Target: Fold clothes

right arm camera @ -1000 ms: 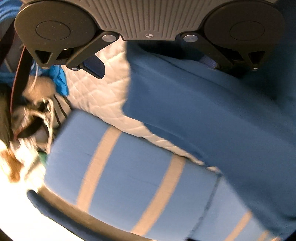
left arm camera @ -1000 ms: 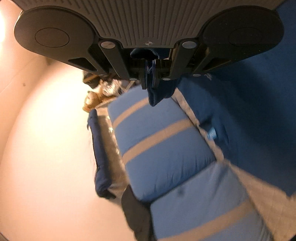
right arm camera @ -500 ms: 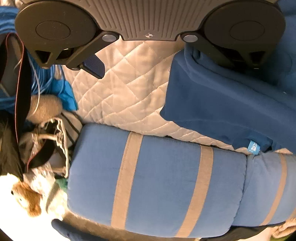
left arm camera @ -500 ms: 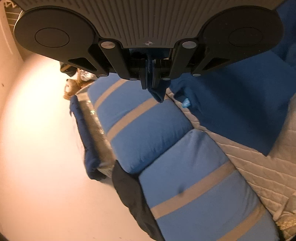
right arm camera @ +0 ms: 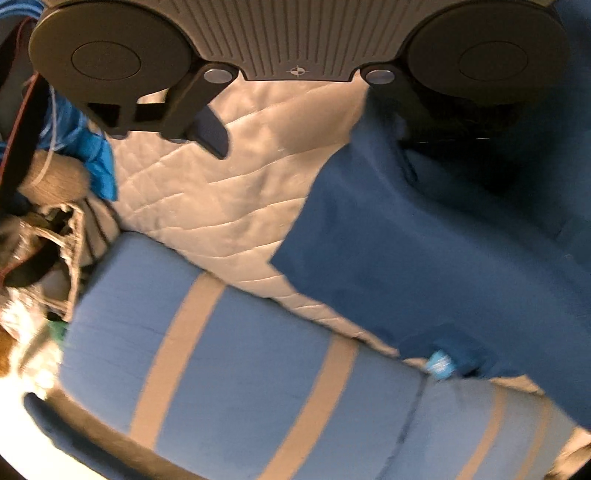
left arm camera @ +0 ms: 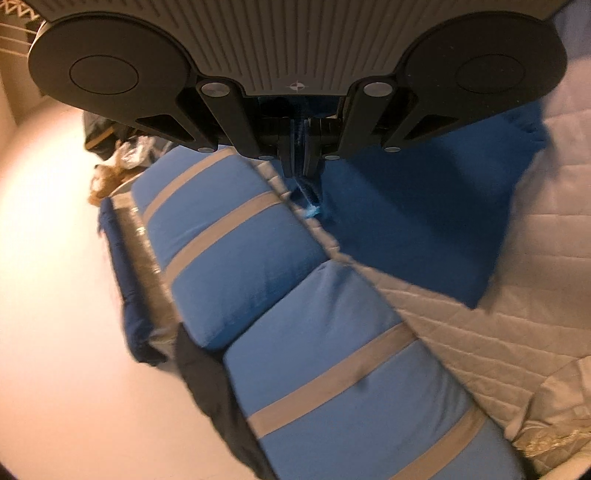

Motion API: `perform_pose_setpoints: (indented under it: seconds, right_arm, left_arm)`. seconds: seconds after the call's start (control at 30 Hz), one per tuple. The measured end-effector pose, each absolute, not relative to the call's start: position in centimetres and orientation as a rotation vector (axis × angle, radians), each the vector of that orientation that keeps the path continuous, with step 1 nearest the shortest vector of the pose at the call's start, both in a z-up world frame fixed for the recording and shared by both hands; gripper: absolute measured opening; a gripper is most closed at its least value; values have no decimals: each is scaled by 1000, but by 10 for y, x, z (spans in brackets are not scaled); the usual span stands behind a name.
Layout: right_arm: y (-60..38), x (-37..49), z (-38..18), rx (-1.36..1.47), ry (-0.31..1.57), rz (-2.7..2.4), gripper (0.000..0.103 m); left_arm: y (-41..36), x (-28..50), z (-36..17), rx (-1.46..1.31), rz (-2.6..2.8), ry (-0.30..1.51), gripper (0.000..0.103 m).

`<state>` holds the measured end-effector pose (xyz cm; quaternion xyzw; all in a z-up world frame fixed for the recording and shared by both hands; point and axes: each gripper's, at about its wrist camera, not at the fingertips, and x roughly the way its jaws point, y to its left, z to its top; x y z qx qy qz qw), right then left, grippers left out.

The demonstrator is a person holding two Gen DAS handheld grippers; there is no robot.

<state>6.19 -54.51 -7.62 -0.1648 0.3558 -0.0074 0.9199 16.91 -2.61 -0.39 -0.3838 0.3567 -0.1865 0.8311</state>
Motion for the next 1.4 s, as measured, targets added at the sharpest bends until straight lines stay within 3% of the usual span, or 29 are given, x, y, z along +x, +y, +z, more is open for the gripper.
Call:
perform_pose_setpoints:
  seconds: [0.07,0.13,0.23,0.7,0.8,1.13,1.4]
  right_arm:
    - [-541,58,-78,-342,741,34,54]
    - [-536,54,-77,-338,748,80,28]
    - [-530,52,-75,-334,754,121,12]
    - [-515,45,-72,-373,757,170,14]
    - [-516,43,-74,-395,755,154,24]
    - [-514,35,-75,-444,743,149,45]
    - [-517,10,-69,-523,724,151,57]
  left_arm:
    - [-21,169,-11,-774,-381,785,4]
    - [-15,170,-20,-754,-373,821,4]
    - [-7,171,-33,-701,-366,884,4]
    - [-11,171,-73,-396,-283,1010,4]
    - [-15,167,-67,-344,-280,994,5]
    - [-13,165,-65,-277,-225,991,5]
    - [-4,169,-78,-326,-244,1010,8]
